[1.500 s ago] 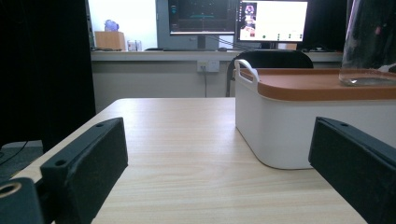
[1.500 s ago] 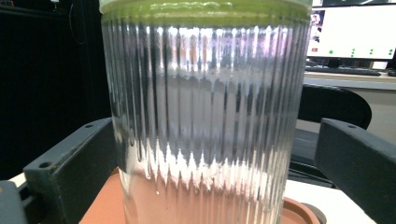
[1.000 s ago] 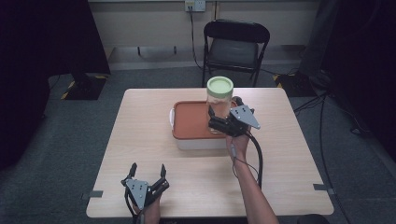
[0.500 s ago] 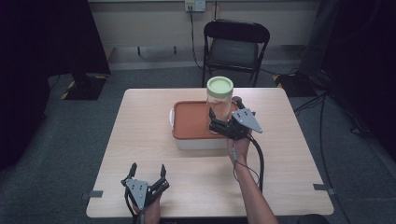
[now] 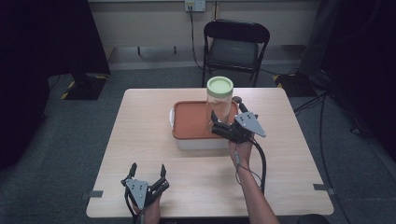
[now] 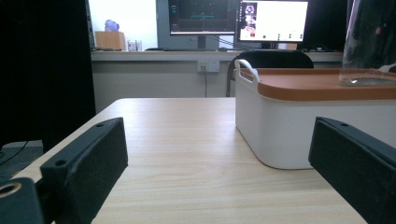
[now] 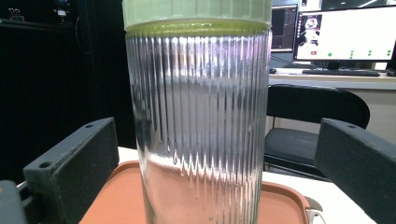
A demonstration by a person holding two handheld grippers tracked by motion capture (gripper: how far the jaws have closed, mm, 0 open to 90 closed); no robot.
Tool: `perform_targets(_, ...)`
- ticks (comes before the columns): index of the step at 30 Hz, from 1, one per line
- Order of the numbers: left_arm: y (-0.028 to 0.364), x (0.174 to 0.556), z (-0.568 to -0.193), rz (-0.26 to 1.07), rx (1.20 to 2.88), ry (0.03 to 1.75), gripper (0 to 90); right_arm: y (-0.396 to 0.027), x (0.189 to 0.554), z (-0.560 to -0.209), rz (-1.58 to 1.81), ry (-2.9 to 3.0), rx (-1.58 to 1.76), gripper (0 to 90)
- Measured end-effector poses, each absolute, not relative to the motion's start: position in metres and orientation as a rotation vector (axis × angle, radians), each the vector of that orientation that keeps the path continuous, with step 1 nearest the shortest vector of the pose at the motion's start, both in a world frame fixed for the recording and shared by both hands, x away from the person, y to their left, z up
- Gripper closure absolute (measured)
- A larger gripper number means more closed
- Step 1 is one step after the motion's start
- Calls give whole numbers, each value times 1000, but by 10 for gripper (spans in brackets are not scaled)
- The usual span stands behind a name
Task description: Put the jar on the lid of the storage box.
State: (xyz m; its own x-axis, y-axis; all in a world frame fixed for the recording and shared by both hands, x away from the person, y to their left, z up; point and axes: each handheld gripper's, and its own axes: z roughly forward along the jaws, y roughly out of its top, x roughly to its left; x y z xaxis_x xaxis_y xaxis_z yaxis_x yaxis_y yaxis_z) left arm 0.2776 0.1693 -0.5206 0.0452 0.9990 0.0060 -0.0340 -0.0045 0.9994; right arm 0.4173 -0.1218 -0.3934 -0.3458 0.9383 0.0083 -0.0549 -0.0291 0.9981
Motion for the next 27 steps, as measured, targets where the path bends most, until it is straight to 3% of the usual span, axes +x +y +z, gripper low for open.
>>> perform_targets(27, 169, 278, -521, 1196, 1208, 1147, 42, -137, 392, -401, 1440, 1399, 966, 0)
